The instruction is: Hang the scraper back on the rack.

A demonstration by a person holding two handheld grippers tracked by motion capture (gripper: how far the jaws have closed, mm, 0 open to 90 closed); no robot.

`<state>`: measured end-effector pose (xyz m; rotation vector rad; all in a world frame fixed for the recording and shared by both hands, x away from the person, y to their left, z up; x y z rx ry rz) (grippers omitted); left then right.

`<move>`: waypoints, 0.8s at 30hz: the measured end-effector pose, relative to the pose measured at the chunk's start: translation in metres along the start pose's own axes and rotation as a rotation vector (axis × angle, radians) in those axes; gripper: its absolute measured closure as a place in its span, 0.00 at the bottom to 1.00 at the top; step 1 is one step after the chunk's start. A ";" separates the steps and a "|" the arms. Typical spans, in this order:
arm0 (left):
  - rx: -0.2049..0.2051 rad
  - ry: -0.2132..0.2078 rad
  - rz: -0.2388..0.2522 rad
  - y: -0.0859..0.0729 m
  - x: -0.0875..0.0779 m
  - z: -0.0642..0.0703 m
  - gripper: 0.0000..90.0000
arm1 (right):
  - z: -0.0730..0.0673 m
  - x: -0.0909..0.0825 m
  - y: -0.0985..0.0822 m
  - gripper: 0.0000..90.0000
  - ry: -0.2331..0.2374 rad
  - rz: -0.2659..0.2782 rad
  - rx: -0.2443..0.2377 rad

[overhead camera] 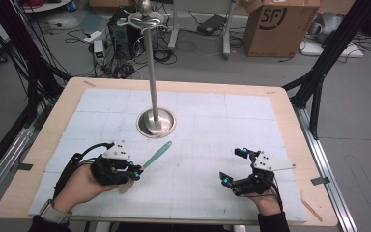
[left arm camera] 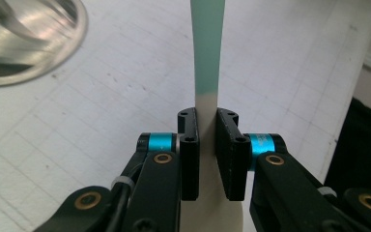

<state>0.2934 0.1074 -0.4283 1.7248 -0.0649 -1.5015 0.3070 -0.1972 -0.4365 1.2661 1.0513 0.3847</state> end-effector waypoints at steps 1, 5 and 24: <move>-0.006 0.009 0.023 0.001 -0.002 -0.002 0.89 | 0.000 0.000 0.001 0.01 0.000 0.004 -0.005; -0.053 0.032 0.173 0.006 -0.016 -0.012 0.89 | -0.002 0.000 0.002 0.01 0.015 0.014 -0.011; -0.113 0.057 0.530 0.045 -0.065 -0.065 0.89 | -0.003 -0.004 0.003 0.01 0.023 0.028 -0.011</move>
Point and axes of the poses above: each handheld gripper's, and its own axes: x roughly forward along the jaws, y roughly out of its top, z roughly to its right, the point moved 9 cm from there along x, roughly forward along the jaws, and after that the axes turned 11 degrees about -z, right-handed, at the moved point
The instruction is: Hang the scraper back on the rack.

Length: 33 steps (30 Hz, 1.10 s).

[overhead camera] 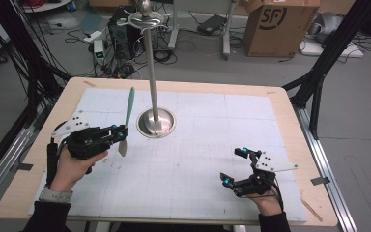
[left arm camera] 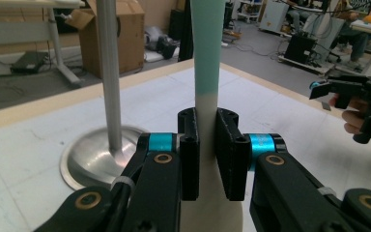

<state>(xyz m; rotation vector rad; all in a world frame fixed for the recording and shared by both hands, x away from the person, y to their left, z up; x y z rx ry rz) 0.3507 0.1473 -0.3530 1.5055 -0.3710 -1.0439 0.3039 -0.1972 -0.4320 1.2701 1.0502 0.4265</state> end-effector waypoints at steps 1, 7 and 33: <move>0.009 0.006 0.006 0.002 -0.001 -0.002 0.89 | 0.000 0.000 0.000 0.01 -0.003 0.002 -0.003; 0.021 0.055 0.005 0.017 -0.007 -0.018 0.89 | 0.000 -0.002 0.000 0.01 -0.002 0.003 0.000; 0.060 0.040 0.081 0.085 -0.023 -0.057 0.90 | -0.007 -0.007 -0.001 0.01 -0.001 0.002 -0.009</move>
Point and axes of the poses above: each handheld gripper's, and its own axes: x roughly forward along the jaws, y roughly out of its top, z roughly to its right, the point moved 9 cm from there along x, roughly forward along the jaws, and after that the axes turned 11 degrees about -z, right-handed, at the moved point
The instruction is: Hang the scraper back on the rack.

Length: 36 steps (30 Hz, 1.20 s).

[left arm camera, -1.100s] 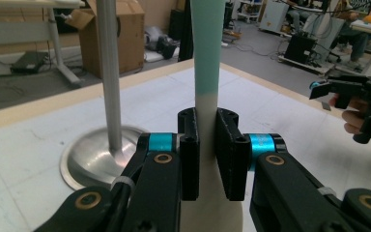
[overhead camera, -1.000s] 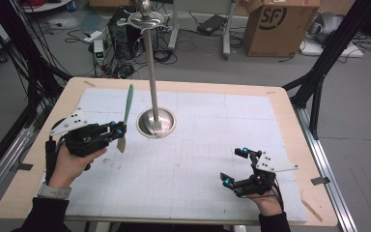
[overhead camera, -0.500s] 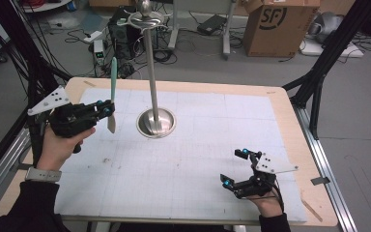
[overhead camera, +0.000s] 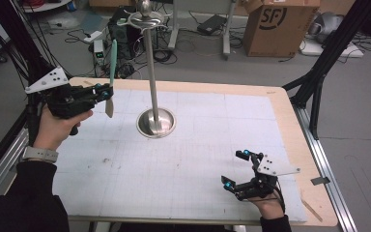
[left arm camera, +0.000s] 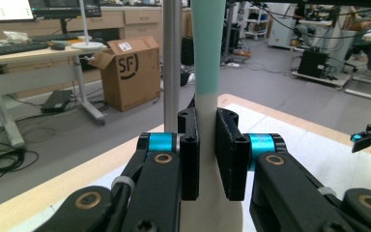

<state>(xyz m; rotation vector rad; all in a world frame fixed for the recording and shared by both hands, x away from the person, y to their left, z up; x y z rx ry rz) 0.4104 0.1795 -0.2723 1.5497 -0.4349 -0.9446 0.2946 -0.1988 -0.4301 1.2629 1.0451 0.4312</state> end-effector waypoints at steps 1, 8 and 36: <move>0.002 -0.006 0.002 0.001 0.000 -0.001 0.90 | 0.000 0.000 0.000 0.01 0.000 -0.001 -0.001; 0.013 -0.018 -0.018 0.010 0.004 -0.013 0.90 | 0.003 -0.003 -0.001 0.01 -0.011 -0.001 -0.006; -0.007 -0.032 0.013 0.030 0.019 -0.034 0.90 | 0.000 -0.009 -0.001 0.01 0.011 -0.005 -0.003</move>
Point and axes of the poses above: each handheld gripper's, and its own axes: x roughly forward along the jaws, y roughly out of its top, z roughly to its right, the point moved 9 cm from there along x, roughly forward along the jaws, and after that the axes turned 11 degrees about -z, right-handed, at the moved point
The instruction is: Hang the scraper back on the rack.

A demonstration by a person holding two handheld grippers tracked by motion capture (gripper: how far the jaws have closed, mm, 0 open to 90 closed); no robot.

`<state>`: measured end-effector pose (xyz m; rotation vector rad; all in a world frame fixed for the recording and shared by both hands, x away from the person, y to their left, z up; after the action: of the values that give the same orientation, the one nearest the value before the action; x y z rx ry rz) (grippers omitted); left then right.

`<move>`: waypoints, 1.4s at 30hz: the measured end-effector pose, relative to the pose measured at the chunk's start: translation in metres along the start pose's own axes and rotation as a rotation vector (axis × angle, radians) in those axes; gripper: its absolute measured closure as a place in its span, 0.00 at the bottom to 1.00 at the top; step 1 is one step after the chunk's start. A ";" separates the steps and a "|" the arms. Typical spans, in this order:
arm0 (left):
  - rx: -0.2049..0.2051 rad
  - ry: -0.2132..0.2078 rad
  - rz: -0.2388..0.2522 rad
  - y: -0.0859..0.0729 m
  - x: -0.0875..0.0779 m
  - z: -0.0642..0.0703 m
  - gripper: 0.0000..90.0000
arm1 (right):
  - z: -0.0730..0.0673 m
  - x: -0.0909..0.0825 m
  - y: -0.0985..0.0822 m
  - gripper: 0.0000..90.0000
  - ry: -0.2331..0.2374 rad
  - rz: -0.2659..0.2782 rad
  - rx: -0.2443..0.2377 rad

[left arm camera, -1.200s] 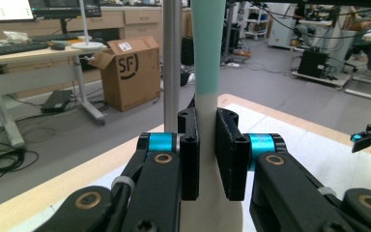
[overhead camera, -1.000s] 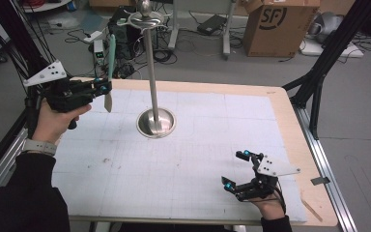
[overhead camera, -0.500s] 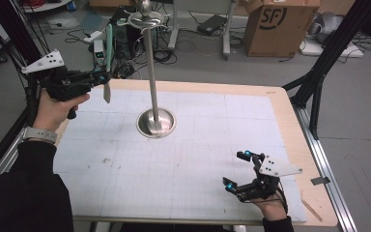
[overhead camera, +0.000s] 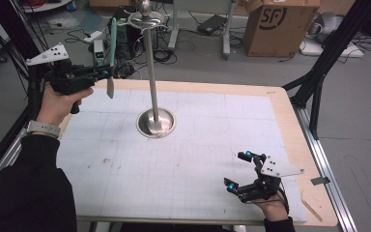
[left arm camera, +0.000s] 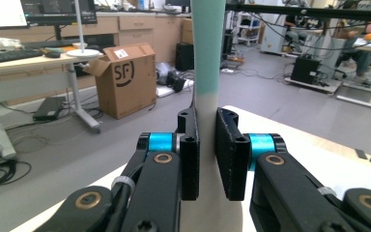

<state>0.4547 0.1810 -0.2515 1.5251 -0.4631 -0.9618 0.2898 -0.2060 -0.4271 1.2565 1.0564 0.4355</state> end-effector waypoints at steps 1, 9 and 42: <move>0.002 0.004 -0.004 -0.001 0.001 -0.001 0.90 | 0.001 -0.001 0.000 0.01 -0.002 0.003 0.002; 0.000 -0.003 -0.016 -0.003 0.005 0.000 0.90 | 0.003 -0.004 -0.002 0.01 -0.008 0.005 0.010; -0.016 0.062 -0.006 -0.019 0.023 0.021 0.50 | 0.005 -0.004 -0.004 0.01 -0.011 0.001 0.010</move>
<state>0.4470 0.1547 -0.2756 1.5380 -0.4059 -0.9183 0.2910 -0.2128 -0.4293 1.2667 1.0501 0.4247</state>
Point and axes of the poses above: each handheld gripper's, and its own axes: x roughly forward along the jaws, y roughly out of its top, z roughly to its right, the point moved 9 cm from there along x, roughly forward along the jaws, and after that the axes turned 11 degrees about -z, right-handed, at the moved point
